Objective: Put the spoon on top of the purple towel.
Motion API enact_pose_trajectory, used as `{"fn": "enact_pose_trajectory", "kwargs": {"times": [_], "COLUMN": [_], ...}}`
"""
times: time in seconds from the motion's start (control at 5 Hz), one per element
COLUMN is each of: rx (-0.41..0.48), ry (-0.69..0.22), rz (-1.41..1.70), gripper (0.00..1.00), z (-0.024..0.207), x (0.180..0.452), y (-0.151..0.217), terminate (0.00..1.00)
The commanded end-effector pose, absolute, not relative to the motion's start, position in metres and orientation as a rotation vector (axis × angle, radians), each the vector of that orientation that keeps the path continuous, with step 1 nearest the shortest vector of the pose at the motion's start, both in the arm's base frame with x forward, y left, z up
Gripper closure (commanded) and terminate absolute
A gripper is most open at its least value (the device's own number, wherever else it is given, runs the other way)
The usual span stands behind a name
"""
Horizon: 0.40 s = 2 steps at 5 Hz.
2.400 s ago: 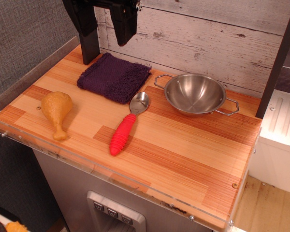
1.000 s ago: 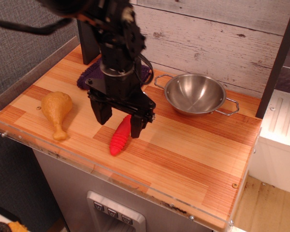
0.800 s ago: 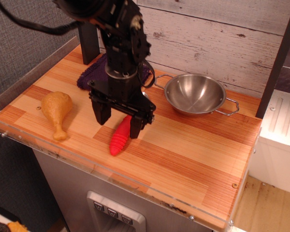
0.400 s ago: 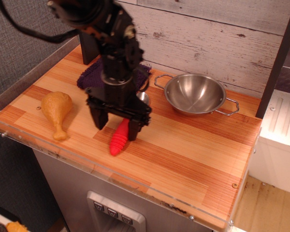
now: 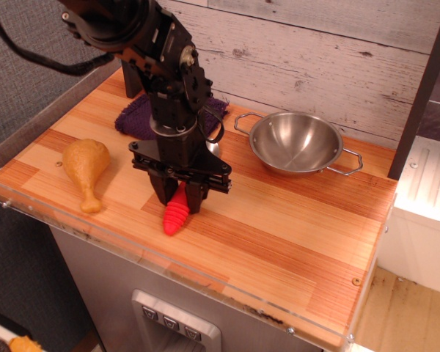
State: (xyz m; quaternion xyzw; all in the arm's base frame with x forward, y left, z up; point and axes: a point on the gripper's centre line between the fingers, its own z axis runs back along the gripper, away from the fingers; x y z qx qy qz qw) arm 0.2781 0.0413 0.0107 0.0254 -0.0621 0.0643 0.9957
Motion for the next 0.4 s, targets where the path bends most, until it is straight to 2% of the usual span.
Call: {"fn": "enact_pose_trajectory", "kwargs": {"times": [0.0,0.2], "rx": [-0.024,-0.039], "ry": [-0.174,-0.243], "rz": [0.002,-0.036], "gripper": [1.0,1.0], "z": [0.064,0.114], "x": [0.278,0.28], "y": [0.038,0.042], "terminate": [0.0,0.0]}}
